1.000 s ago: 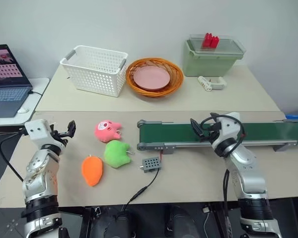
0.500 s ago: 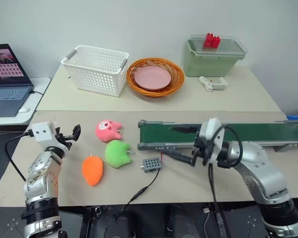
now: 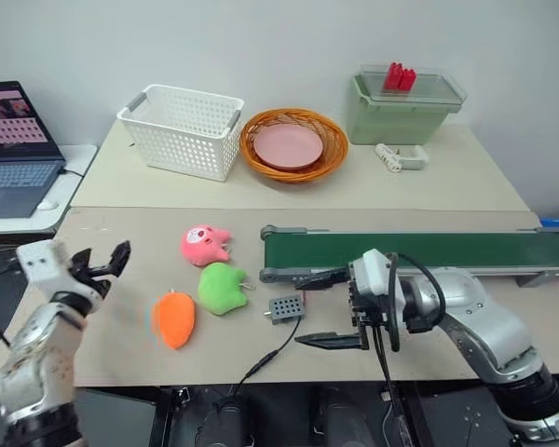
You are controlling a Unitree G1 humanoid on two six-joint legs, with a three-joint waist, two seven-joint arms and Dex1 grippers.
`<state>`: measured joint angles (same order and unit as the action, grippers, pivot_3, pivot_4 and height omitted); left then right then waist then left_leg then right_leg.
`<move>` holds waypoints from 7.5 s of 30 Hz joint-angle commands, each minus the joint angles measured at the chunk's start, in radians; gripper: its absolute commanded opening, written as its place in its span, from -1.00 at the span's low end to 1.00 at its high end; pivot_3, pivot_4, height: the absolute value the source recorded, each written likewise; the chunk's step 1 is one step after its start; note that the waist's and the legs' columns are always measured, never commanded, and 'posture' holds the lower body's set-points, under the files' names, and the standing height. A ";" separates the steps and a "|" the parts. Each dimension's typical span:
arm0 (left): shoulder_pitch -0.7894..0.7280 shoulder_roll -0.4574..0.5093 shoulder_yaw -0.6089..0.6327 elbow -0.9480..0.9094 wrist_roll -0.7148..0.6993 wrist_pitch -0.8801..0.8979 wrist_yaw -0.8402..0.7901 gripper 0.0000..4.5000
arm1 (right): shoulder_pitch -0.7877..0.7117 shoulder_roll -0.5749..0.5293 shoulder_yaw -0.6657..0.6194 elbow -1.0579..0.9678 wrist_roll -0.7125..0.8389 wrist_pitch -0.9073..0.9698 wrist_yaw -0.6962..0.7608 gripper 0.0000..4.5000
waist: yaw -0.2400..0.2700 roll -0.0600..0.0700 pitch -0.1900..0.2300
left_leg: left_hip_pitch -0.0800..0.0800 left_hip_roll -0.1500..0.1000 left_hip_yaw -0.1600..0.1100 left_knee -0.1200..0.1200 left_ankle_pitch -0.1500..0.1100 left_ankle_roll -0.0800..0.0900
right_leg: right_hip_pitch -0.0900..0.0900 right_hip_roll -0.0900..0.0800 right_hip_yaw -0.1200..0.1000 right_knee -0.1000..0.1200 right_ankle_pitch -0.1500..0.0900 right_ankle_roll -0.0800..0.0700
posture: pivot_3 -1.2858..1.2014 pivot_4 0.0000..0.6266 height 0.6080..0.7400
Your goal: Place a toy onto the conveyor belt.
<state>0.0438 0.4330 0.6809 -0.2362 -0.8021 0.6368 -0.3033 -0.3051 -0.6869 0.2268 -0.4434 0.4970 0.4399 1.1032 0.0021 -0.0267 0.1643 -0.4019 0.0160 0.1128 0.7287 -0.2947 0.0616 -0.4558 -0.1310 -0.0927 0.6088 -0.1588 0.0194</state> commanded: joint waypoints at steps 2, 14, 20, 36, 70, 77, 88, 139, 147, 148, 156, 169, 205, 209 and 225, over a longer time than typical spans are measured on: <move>0.194 -0.061 0.152 -0.123 -0.484 0.166 -0.037 0.97 | -0.018 0.020 0.002 0.031 -0.019 -0.032 0.008 1.00 | -0.004 0.000 0.000 | 0.001 0.000 0.000 0.000 -0.001 0.000 | 0.000 -0.001 0.001 0.000 0.000 0.000 | 0.03 -0.52 1.00; 0.410 -0.094 0.084 0.016 -0.648 0.198 -0.137 0.97 | -0.025 0.053 -0.007 0.063 -0.041 -0.034 0.002 1.00 | 0.013 0.000 -0.001 | 0.003 0.000 -0.001 0.000 -0.006 0.006 | 0.002 0.001 -0.001 0.001 -0.011 -0.007 | 0.03 -0.52 1.00; 0.349 -0.093 -0.072 -0.006 -0.519 0.185 -0.108 0.97 | -0.014 0.048 -0.023 0.053 -0.043 -0.032 -0.016 1.00 | 0.010 0.000 -0.001 | 0.002 -0.001 0.000 0.000 -0.005 0.007 | 0.002 0.001 0.000 0.001 -0.009 -0.011 | 0.03 -0.52 1.00; 0.198 -0.090 -0.199 0.050 -0.451 0.190 -0.028 0.97 | 0.035 0.038 -0.073 -0.008 -0.032 -0.019 -0.092 1.00 | 0.011 0.000 -0.001 | 0.002 0.000 0.000 0.000 -0.004 0.005 | 0.001 0.001 0.000 0.001 -0.008 -0.011 | 0.03 -0.52 1.00; 0.168 -0.112 -0.238 0.139 -0.316 0.166 -0.098 -0.96 | 0.025 0.040 -0.095 0.005 -0.038 -0.027 -0.134 1.00 | 0.011 0.004 -0.002 | 0.002 0.000 0.000 0.000 -0.005 0.007 | 0.001 0.001 0.000 0.001 -0.008 -0.011 | 0.03 -0.52 1.00; 0.110 -0.117 -0.124 0.077 -0.360 0.081 -0.050 -0.96 | 0.022 0.042 -0.088 0.021 -0.044 -0.034 -0.128 1.00 | 0.011 0.004 -0.002 | 0.002 0.000 0.000 -0.001 -0.005 0.007 | 0.001 0.001 -0.001 0.001 -0.008 -0.011 | 0.03 -0.52 1.00; -0.153 0.108 -0.316 -0.120 -0.057 0.022 0.073 -0.96 | 0.003 0.053 -0.074 0.053 -0.055 -0.044 -0.114 1.00 | 0.017 0.003 -0.002 | 0.000 -0.001 -0.001 0.000 -0.001 0.001 | 0.001 0.001 -0.001 0.000 -0.004 -0.005 | 0.03 -0.52 1.00; -0.881 0.120 -1.382 0.875 1.926 -1.282 0.470 -0.64 | 0.041 0.043 -0.126 -0.032 -0.041 0.019 -0.190 1.00 | 0.008 0.003 -0.001 | -0.002 0.000 0.003 0.001 -0.003 0.010 | 0.001 0.002 -0.002 -0.002 0.005 0.005 | 0.03 -0.52 1.00; -0.892 0.130 -1.374 0.861 1.900 -1.263 0.451 0.15 | 0.032 0.050 -0.117 -0.019 -0.044 0.014 -0.189 1.00 | 0.009 0.003 -0.002 | -0.002 -0.001 0.003 0.003 -0.003 0.011 | 0.001 0.001 -0.002 0.000 0.005 0.005 | 0.03 -0.52 1.00; -0.892 0.131 -1.373 0.859 1.899 -1.262 0.450 0.15 | 0.030 0.051 -0.115 -0.017 -0.045 0.013 -0.188 1.00 | 0.009 0.003 -0.002 | -0.002 -0.001 0.003 0.003 -0.003 0.011 | 0.001 0.001 -0.002 0.000 0.005 0.005 | 0.03 -0.52 1.00; -0.880 0.165 -1.350 0.826 1.871 -1.264 0.426 0.15 | 0.022 0.051 -0.115 -0.005 -0.047 0.008 -0.182 1.00 | 0.007 0.003 -0.002 | -0.002 0.000 0.003 0.003 -0.003 0.011 | 0.001 0.001 -0.002 0.000 0.005 0.005 | 0.03 -0.52 1.00; -0.828 0.230 -1.316 0.736 1.840 -1.282 0.379 0.15 | 0.005 0.057 -0.109 0.019 -0.053 -0.001 -0.173 1.00 | 0.008 0.003 -0.002 | -0.002 0.000 0.003 0.002 -0.001 0.007 | 0.000 0.001 -0.002 0.000 0.005 0.005 | 0.03 -0.52 1.00; -0.266 -0.068 -0.052 0.094 0.566 -0.160 0.156 0.15 | 0.020 0.219 -0.297 0.229 -0.267 -0.052 -0.661 1.00 | 0.007 0.003 -0.002 | 0.006 -0.001 0.001 0.002 0.001 0.001 | 0.010 0.002 0.001 0.000 0.003 0.005 | 0.03 -0.52 1.00; -0.247 -0.109 -0.019 0.163 0.547 -0.321 0.193 0.15 | 0.023 0.265 -0.333 0.264 -0.263 -0.100 -0.695 1.00 | 0.009 0.003 -0.002 | 0.006 -0.001 0.001 0.001 0.001 0.001 | 0.010 0.002 0.000 0.000 0.002 0.004 | 0.03 -0.52 1.00; -0.243 -0.164 -0.088 0.284 0.516 -0.530 0.241 0.15 | 0.008 0.319 -0.368 0.388 -0.283 -0.214 -0.735 1.00 | -0.003 0.003 -0.002 | 0.006 -0.001 0.002 0.001 0.001 0.002 | 0.009 0.002 0.000 0.000 0.002 0.003 | 0.03 -0.52 1.00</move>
<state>-0.1896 0.2657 0.5990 0.0587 -0.2778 0.1399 -0.0691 -0.2774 -0.3662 -0.1264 -0.0432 0.2168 0.2642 0.3670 -0.0005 -0.0237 0.1628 -0.3955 0.0150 0.1146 0.7294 -0.2940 0.0634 -0.4464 -0.1294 -0.0923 0.6083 -0.1564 0.0229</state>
